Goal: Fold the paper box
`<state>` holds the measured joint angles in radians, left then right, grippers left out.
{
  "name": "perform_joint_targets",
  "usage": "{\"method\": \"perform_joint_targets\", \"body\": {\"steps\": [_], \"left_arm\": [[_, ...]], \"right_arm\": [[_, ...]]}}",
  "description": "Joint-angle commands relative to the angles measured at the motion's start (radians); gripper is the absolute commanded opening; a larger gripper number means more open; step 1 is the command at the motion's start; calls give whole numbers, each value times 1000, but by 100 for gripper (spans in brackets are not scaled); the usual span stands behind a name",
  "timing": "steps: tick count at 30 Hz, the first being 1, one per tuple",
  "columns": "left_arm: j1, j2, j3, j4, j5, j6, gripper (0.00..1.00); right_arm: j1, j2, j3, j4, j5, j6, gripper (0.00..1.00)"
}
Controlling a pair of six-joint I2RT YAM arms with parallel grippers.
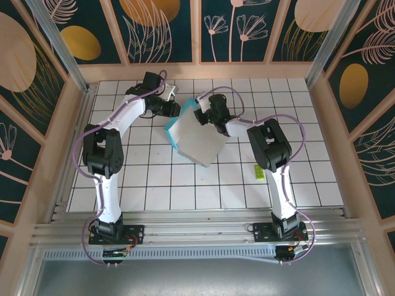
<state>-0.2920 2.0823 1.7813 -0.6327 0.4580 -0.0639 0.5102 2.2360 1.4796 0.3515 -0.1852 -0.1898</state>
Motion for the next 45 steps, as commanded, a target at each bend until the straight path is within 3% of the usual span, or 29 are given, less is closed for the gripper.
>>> {"method": "perform_joint_targets", "body": {"steps": [1,5,9,14,23,26,29,37,43,45], "left_arm": [[-5,27,-34,-21,9,-8,26],[-5,23,-37,-15,12,-8,26],[-5,22,-37,-11,16,-12,26],[-5,23,-34,-15,7,-9,26],[-5,22,-35,-3,0,-37,26],[-3,-38,-85,73,46,-90,31],[-4,-122,-140,145,24,-154,36],[5,-431,-335,286,-220,-249,49],[22,-629,-512,360,-343,-292,50],[25,-669,-556,374,-354,-307,50]], "right_arm": [[21,32,22,40,-84,72,10],[19,36,19,55,-24,150,5],[19,35,0,109,-96,171,19],[15,60,45,99,-135,173,22],[7,98,122,15,-223,171,6],[7,72,110,-14,-231,117,3],[7,16,67,-38,-217,-8,0],[8,-131,45,-242,-66,-472,0],[57,-129,154,-580,123,-1016,0],[65,-95,235,-728,165,-1130,0]]}}
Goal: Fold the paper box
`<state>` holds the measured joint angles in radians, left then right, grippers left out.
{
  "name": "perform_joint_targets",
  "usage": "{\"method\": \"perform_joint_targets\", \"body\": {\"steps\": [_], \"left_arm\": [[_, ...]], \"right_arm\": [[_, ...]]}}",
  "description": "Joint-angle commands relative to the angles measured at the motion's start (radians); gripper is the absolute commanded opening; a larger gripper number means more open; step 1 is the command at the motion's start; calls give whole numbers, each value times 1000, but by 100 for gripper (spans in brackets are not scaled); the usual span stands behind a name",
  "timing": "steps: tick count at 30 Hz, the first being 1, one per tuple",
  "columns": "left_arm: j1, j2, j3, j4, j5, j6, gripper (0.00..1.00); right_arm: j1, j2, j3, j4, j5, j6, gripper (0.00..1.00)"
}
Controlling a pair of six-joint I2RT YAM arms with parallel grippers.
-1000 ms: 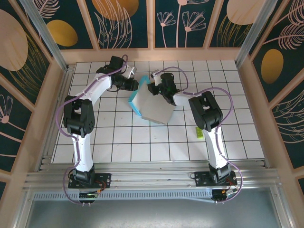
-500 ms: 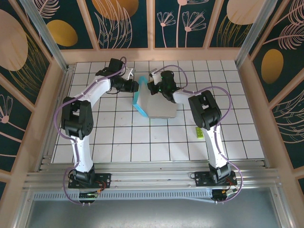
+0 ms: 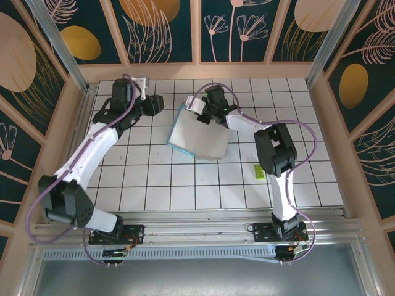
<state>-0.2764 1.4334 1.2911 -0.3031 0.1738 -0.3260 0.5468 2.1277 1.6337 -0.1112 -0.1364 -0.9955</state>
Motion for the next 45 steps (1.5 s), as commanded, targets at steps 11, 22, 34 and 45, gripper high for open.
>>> {"method": "perform_joint_targets", "body": {"steps": [11,22,34,45], "left_arm": [[11,-128,-299,197,-14,-182,50],[14,-136,-392,302,35,-230,50],[16,-165,-382,274,-51,-198,50],[22,-166,-362,230,-23,-36,47]], "right_arm": [[126,108,81,-357,91,-511,0],[166,135,-84,-143,167,-493,0],[208,-25,-120,-68,156,-474,29],[258,-186,-86,-62,182,-43,34]]}}
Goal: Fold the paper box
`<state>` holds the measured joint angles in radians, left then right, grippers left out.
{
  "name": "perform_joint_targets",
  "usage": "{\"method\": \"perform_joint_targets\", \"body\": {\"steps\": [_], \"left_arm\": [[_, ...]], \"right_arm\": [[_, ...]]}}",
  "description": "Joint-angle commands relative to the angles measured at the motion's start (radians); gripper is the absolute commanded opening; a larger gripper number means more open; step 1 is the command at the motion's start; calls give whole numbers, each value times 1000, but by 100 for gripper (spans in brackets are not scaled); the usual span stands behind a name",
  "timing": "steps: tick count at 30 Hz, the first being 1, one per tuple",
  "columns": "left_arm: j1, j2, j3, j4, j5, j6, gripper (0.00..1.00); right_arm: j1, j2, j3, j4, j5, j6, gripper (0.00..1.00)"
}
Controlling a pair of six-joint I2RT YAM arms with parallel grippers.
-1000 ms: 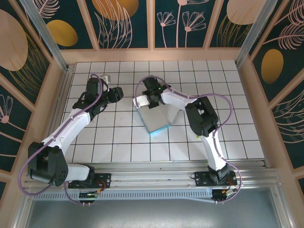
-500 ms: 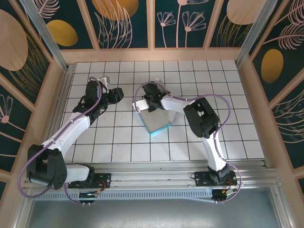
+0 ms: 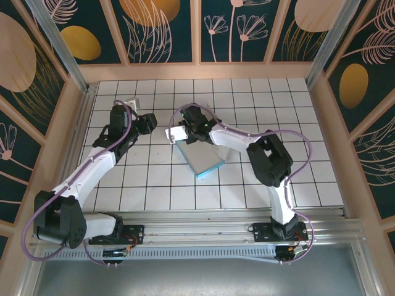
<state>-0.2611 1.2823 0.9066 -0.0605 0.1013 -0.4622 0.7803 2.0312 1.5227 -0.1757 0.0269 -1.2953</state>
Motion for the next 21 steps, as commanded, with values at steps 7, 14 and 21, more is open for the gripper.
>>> {"method": "perform_joint_targets", "body": {"steps": [7,14,21], "left_arm": [[4,-8,98,-112,288,359,46],[-35,65,207,-332,446,602,44],[-191,48,145,-383,462,827,49]], "right_arm": [[57,-350,28,-242,191,1495,37],[157,-662,-267,-421,185,2388,36],[173,-707,-471,-386,127,2669,61]]}}
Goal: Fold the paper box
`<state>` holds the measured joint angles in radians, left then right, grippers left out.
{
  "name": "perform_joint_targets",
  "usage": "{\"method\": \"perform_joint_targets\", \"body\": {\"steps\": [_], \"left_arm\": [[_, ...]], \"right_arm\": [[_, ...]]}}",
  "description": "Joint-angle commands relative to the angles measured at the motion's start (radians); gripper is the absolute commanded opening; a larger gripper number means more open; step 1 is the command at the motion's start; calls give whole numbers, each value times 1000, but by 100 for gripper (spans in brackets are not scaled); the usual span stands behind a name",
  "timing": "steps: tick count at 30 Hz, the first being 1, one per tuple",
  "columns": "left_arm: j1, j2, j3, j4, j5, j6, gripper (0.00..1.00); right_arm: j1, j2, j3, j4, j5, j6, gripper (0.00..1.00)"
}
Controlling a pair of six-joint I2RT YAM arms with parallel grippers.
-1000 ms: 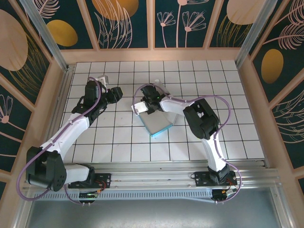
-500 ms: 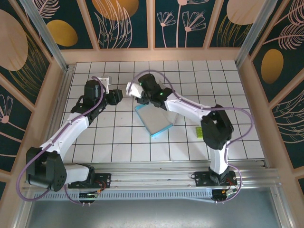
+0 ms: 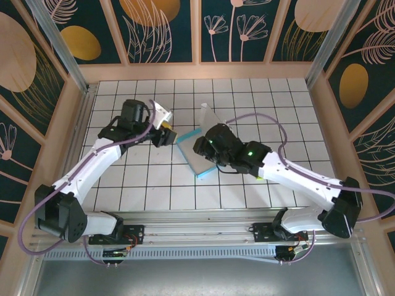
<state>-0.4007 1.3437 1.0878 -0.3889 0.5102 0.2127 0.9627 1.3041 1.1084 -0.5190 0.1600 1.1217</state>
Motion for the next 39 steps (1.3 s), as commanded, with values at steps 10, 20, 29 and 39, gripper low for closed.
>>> {"method": "perform_joint_targets", "body": {"steps": [10,20,29,39], "left_arm": [[-72,-105,-184,49,-36,148,50],[-66,-191,-261,231,-302,-48,53],[-64,-262,-324,277,-415,-49,70],[-64,-265,-302,260,-460,-19,91]], "right_arm": [[-22,242,-137,55,15,419,62],[-11,428,-76,41,169,468,53],[-68,496,-42,115,353,63,22],[-329,598,28,429,155,-645,10]]}}
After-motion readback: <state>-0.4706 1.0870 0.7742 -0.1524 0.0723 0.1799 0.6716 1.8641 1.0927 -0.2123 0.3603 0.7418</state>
